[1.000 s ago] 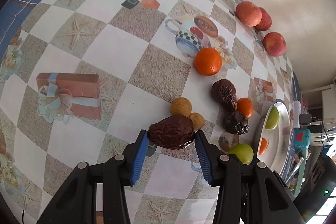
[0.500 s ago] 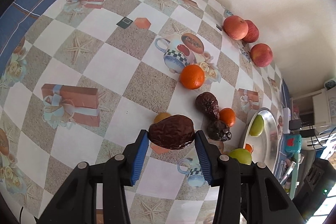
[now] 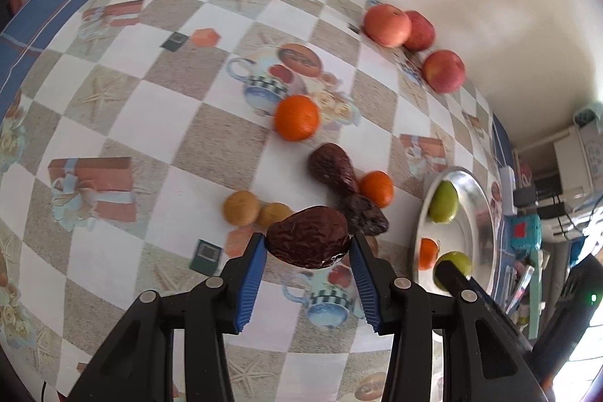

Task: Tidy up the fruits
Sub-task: 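Grasp the green pear with the right tool while the left tool grasps the dried date, then carry both fruits over the steel bowl and release them inside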

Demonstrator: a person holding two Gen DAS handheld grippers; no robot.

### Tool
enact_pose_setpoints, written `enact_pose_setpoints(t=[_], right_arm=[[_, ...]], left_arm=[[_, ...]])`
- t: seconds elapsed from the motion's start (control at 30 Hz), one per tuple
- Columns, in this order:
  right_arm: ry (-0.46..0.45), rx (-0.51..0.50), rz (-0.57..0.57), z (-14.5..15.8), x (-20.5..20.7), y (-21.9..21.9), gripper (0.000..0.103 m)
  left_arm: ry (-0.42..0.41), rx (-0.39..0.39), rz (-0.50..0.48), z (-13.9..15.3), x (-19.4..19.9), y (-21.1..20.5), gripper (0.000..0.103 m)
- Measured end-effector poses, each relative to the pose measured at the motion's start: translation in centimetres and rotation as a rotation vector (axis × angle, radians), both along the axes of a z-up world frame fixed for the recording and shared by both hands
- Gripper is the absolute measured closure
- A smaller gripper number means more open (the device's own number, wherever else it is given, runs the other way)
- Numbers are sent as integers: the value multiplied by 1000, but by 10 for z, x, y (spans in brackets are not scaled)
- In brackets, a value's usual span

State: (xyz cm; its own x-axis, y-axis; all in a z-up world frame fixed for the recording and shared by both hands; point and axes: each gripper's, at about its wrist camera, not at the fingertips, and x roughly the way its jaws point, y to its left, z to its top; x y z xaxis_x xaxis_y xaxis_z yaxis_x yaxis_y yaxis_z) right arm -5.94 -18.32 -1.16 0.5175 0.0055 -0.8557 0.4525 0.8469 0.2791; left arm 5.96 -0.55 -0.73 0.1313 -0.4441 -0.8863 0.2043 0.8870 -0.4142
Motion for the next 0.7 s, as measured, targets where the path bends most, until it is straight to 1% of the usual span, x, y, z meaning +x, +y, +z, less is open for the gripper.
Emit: enact_pose_setpoints(t=[0.1,0.27,0.4,0.53,0.6,0.7], right_arm=[[26,-32,-63,0,-8,-13,50],[61,-31,-172,-4,-27,-39,50],[84,-19,-271,-8,-45,-63,50],[95,-26,-358,-8,-63,-83,49],[95,-23,-387,-8,-71,-91,49],[92,-15,-409,-8,-78,-98,49]], left_arm=[[-17,9,-35,2,-6,-11,55],[-43,6,-109,5,-17,-35,55],[-72,-7,-197,9,-31,-63,55],[-119,-16,-315,14,-58,-98,55],[-151,-7,-375,15,-72,-116,55],[-181,9,-438,12,-88,-135,55]])
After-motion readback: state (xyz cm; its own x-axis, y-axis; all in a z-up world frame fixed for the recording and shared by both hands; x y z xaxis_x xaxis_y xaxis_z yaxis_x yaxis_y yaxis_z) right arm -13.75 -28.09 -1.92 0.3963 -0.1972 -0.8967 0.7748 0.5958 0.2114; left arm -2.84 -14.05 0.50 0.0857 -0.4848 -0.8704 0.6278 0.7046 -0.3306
